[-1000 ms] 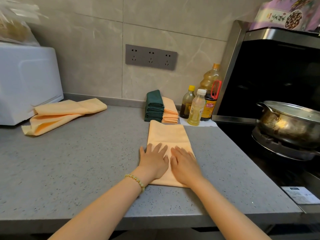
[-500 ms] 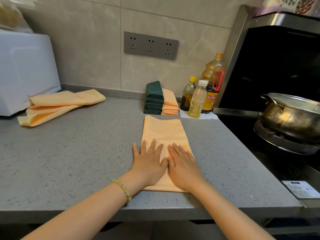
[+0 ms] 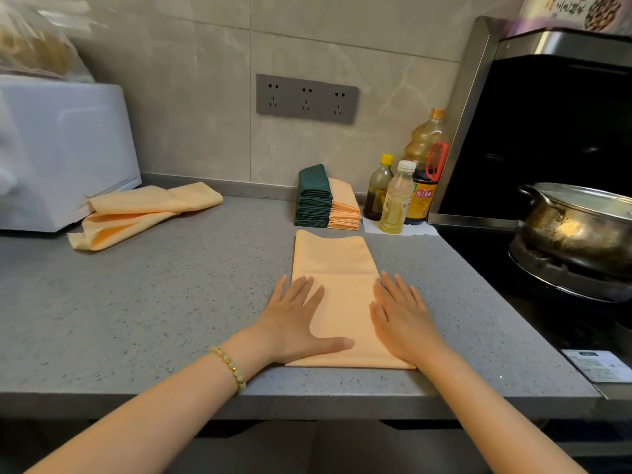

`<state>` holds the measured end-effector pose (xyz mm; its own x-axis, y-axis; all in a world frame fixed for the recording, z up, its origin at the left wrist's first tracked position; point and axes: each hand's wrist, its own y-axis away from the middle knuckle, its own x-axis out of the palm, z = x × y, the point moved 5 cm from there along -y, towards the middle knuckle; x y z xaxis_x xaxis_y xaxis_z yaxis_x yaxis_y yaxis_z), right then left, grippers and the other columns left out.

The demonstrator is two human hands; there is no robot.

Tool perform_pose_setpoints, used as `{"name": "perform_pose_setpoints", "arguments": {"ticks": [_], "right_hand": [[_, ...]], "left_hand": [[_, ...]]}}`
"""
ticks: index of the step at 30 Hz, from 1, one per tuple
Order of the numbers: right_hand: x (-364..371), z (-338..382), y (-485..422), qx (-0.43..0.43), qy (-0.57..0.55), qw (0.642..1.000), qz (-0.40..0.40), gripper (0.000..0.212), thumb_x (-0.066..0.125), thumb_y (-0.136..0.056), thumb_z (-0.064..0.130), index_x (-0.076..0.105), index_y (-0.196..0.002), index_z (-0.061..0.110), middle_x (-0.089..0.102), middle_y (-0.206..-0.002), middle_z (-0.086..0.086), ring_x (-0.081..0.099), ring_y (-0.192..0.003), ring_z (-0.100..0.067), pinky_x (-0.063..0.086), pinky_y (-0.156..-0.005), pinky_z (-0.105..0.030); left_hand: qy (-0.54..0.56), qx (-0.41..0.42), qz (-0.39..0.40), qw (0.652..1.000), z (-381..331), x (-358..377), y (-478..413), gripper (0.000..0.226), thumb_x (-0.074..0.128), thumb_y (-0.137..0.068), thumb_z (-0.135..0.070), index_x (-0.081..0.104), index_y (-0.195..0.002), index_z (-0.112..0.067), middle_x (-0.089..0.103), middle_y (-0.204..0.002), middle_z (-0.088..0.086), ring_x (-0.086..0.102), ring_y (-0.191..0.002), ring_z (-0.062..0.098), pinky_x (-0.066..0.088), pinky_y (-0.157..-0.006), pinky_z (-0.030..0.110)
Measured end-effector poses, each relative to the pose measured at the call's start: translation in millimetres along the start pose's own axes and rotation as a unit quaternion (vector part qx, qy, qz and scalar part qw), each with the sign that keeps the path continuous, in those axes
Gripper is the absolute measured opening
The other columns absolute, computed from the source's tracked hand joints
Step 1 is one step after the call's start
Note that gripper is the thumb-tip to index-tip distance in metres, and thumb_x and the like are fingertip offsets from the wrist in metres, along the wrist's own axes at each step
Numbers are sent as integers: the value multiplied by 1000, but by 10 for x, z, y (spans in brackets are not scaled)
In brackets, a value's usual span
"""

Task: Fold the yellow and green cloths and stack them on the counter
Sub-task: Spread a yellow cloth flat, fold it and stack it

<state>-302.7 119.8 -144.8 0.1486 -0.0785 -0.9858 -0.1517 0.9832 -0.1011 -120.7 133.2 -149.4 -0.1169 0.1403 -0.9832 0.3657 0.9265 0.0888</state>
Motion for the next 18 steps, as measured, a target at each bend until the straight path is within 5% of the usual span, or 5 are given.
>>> {"name": "perform_pose_setpoints", "arguments": {"ticks": [3, 7, 12, 18], "right_hand": [[-116, 75, 77, -60, 15, 995, -76, 45, 27, -102, 26, 28, -147, 21, 26, -151, 6, 20, -139, -14, 8, -114, -27], [-151, 128, 180, -102, -46, 990, -90, 32, 34, -101, 24, 53, -126, 25, 50, -126, 12, 44, -117, -8, 23, -91, -17], [-154, 76, 303, -99, -51, 993, -24, 38, 35, -99, 39, 40, -136, 31, 43, -139, 17, 39, -126, -4, 27, -105, -22], [-165, -71, 419, -98, -152, 979, 89, 74, 42, -74, 80, 27, -137, 45, 27, -140, 33, 31, -129, 4, 31, -106, -23]], "left_hand": [[10, 9, -5, 1000, -12, -49, 80, 114, 36, -71, -87, -3, -153, -18, -2, -160, -2, -6, -145, 22, -6, -117, 40], [65, 13, 22, 998, -12, -88, 215, 116, 52, -69, -82, -5, -152, -24, -1, -158, -8, -2, -144, 21, 6, -116, 41], [128, 23, 16, 991, 70, -112, 314, 116, 66, -62, -77, 6, -148, -28, 11, -152, -12, 9, -140, 16, 17, -114, 38], [58, 75, 1, 995, 70, -302, 368, 88, 62, -68, -75, 33, -136, -29, 33, -139, -14, 25, -134, 11, 3, -118, 34]]}}
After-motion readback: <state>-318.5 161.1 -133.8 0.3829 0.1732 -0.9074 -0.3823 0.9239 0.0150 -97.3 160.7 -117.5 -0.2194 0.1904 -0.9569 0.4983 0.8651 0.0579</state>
